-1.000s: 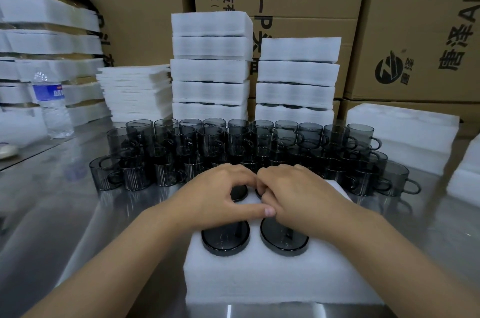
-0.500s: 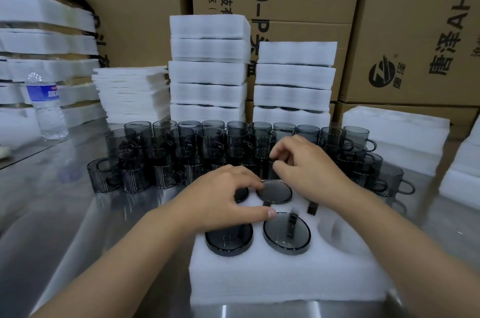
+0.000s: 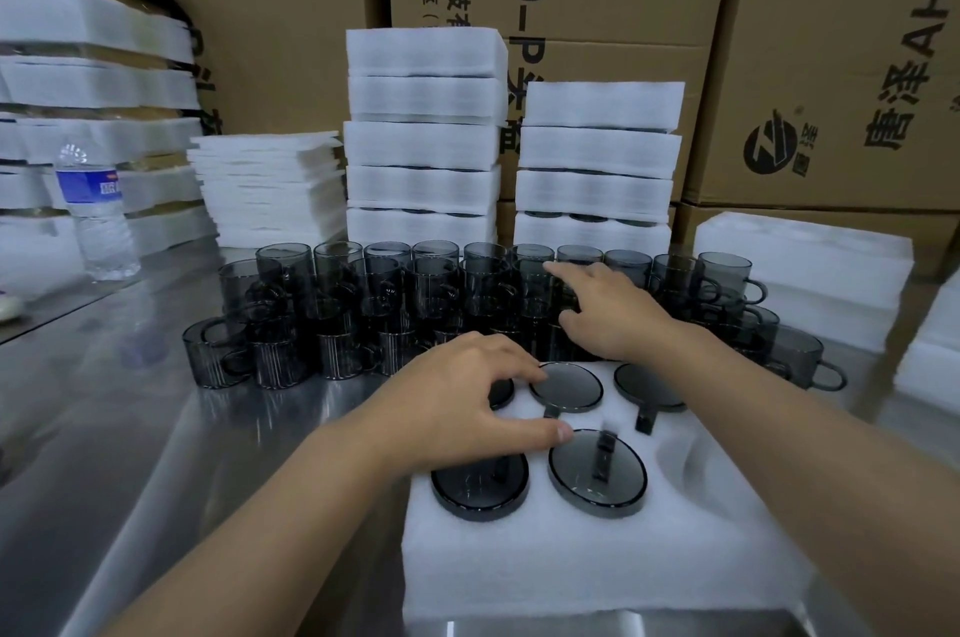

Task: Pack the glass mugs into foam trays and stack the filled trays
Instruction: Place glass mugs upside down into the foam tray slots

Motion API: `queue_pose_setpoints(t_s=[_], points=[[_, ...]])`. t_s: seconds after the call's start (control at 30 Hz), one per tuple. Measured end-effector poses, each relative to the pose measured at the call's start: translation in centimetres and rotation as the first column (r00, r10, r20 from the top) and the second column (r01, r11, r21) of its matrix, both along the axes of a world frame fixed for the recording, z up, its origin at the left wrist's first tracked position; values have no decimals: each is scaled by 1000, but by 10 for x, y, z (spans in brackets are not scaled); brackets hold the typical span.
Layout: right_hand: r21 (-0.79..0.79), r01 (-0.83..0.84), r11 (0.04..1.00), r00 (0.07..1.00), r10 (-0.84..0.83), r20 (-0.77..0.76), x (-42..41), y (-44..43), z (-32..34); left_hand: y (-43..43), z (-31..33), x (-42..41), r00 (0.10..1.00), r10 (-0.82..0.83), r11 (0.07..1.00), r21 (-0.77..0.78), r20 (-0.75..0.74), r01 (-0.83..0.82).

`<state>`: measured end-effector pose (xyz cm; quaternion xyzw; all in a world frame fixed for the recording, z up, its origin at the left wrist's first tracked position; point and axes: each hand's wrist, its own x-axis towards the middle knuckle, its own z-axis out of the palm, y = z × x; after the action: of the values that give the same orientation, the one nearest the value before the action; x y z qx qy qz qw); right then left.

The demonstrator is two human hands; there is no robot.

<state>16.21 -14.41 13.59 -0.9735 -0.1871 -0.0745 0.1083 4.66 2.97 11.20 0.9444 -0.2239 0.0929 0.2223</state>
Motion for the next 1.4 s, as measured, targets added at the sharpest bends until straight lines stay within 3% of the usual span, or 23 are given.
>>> queue_pose_setpoints(t_s=[0.17, 0.47, 0.63, 0.73, 0.87, 1.03, 1.1, 1.17, 1.23, 1.3, 1.4], points=[[122, -1, 993, 993, -13, 114, 0, -1, -4, 0, 1, 1, 1000, -2, 1000, 2, -6, 2], [403, -12, 915, 999, -10, 53, -7, -13, 1, 0, 1, -1, 1000, 3, 1000, 17, -16, -2], [499, -89, 862, 989, 17, 147, -37, -22, 13, 1, 0, -1, 1000, 5, 1000, 21, -1, -5], [640, -155, 752, 985, 66, 161, -57, -30, 13, -1, -1, 0, 1000, 2, 1000, 30, 16, -2], [888, -146, 437, 978, 200, 62, -74, -28, -6, 0, -3, 2, 1000, 6, 1000, 7, 29, -6], [942, -6, 337, 959, 269, -90, -78, -34, -16, 0, -5, 6, 999, 15, 999, -29, 34, -14], [957, -5, 291, 947, 308, -89, -79, -36, -14, -2, -8, 7, 1000, 6, 978, -207, 8, -4], [942, -67, 329, 941, 336, -50, -84, -36, -14, -4, -11, 8, 1000, -30, 854, -519, -4, 23], [916, -125, 381, 939, 344, -16, -88, -34, -14, -4, -13, 12, 1000, -26, 717, -696, 17, 31], [908, -144, 393, 942, 336, 4, -91, -34, -14, -4, -14, 14, 999, -26, 654, -756, 20, 32], [904, -179, 388, 939, 340, 40, -94, -34, -13, -5, -15, 15, 998, -56, 655, -754, 22, 53]])
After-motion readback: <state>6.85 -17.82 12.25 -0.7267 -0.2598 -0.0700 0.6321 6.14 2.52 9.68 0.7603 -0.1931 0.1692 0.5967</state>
